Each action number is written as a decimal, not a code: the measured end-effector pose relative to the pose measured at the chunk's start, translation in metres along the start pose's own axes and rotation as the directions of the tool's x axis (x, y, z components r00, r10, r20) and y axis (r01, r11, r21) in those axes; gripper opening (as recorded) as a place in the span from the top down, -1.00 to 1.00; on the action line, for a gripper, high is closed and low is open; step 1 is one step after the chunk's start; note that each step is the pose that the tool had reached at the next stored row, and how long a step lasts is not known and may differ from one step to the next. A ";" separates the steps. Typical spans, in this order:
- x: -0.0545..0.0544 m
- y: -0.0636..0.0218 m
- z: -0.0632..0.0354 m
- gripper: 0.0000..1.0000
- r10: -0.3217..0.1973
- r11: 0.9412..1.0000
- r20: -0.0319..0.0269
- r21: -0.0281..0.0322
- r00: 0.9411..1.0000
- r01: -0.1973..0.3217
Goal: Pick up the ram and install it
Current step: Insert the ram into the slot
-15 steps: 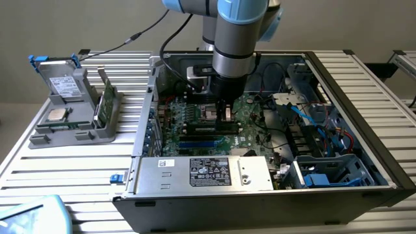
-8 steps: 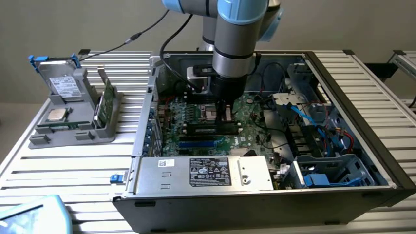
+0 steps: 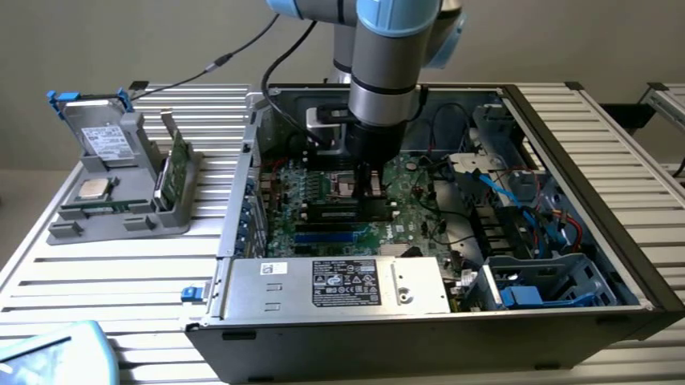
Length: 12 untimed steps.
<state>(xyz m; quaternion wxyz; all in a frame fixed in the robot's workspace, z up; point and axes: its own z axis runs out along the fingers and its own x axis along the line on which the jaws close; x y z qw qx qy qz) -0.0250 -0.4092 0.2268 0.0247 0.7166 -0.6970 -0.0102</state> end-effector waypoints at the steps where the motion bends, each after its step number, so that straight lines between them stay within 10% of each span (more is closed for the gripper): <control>1: 0.000 0.0017 -0.0034 -0.03 0.000 1.000 0.000 0.000 1.000 0.000; 12: 0.000 0.0087 -0.0137 -0.03 0.000 1.000 0.000 0.000 1.000 0.000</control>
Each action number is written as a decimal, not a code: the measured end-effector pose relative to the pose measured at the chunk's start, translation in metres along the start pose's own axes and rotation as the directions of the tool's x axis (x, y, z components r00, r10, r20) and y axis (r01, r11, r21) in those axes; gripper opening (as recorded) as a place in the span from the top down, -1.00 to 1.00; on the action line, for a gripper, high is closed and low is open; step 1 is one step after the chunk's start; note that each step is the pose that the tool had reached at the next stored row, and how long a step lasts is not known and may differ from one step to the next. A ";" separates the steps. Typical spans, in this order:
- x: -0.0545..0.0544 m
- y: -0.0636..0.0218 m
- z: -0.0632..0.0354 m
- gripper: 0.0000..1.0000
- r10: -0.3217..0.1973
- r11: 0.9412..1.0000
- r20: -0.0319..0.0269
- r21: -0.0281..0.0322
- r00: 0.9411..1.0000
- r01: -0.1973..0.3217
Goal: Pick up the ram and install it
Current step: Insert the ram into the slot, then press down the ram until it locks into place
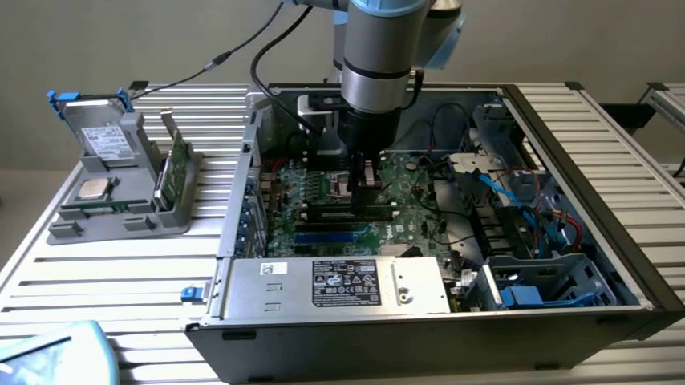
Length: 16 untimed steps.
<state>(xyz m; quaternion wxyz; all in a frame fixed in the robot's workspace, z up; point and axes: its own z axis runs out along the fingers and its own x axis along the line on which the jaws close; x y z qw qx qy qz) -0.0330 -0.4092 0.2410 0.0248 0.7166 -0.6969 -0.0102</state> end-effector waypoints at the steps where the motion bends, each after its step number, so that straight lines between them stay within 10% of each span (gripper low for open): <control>1: 0.000 0.0000 0.0000 -0.03 0.000 1.000 0.000 0.000 1.000 0.000; 9: 0.000 0.0000 0.0000 0.01 0.000 1.000 0.000 0.000 1.000 0.000; 16: 0.000 0.0000 0.0000 0.63 0.000 1.000 0.000 0.000 1.000 0.000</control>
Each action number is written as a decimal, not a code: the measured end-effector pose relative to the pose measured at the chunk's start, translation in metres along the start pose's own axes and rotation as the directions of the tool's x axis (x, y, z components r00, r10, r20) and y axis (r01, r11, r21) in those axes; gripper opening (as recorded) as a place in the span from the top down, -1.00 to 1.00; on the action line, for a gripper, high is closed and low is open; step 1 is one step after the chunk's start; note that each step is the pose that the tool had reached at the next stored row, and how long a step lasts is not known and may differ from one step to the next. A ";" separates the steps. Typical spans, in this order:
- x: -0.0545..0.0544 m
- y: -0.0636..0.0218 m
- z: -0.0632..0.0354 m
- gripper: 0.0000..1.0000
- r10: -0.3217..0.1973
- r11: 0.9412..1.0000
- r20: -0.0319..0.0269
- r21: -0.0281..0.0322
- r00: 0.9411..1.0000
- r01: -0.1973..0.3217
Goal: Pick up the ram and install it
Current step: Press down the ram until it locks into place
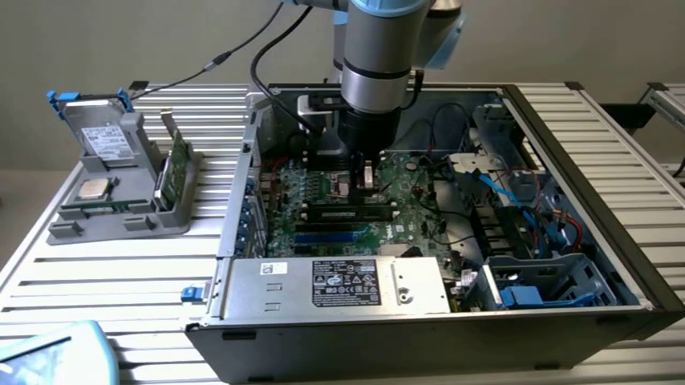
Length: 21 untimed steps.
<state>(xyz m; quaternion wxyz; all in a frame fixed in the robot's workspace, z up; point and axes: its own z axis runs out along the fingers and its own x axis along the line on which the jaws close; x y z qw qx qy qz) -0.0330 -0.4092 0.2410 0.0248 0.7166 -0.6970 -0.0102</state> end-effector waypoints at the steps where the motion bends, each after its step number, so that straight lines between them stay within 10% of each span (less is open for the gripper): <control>1: 0.000 0.0000 0.0000 0.75 0.000 1.000 0.000 0.000 1.000 0.000; 9: 0.001 -0.0225 -0.0011 0.79 0.000 1.000 0.000 -0.006 1.000 0.000; 21: 0.001 -0.0247 0.0116 0.79 0.000 1.000 0.000 -0.006 1.000 0.000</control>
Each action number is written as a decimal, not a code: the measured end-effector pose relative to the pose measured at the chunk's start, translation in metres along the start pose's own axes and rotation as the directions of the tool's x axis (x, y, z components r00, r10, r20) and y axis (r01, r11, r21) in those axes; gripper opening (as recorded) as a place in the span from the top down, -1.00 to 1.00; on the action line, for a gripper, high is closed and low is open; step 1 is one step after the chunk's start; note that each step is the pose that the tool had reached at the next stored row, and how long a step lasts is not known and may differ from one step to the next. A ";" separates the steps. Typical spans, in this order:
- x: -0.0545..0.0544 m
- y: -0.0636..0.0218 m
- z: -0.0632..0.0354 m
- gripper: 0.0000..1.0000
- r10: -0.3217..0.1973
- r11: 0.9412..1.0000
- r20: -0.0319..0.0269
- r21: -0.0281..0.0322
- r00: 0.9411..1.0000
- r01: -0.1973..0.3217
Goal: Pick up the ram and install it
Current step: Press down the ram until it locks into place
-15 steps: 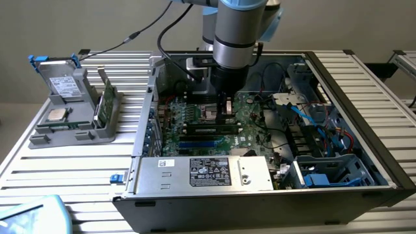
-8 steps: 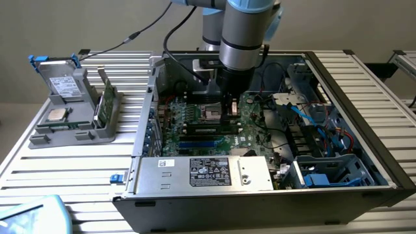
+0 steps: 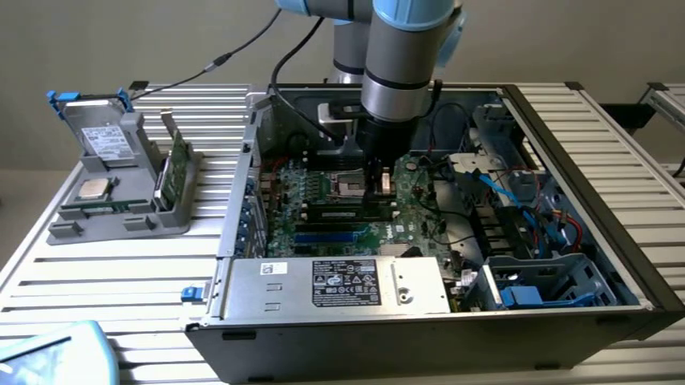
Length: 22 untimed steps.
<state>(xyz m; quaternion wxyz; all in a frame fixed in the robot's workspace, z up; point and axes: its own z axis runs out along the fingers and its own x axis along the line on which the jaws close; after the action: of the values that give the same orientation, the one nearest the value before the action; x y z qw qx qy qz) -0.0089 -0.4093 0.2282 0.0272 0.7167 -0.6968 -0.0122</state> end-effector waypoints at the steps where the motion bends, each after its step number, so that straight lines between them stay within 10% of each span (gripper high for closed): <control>1: 0.000 0.0000 0.0001 0.79 0.000 1.000 0.000 0.000 1.000 0.000; 14: 0.000 0.0011 -0.0021 0.79 0.000 1.000 0.001 0.000 1.000 0.000; 22: -0.001 0.0188 -0.0025 0.79 0.000 1.000 0.001 0.002 1.000 0.000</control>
<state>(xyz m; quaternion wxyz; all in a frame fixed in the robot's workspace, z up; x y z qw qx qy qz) -0.0276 -0.4092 0.2318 0.0262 0.7167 -0.6968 -0.0118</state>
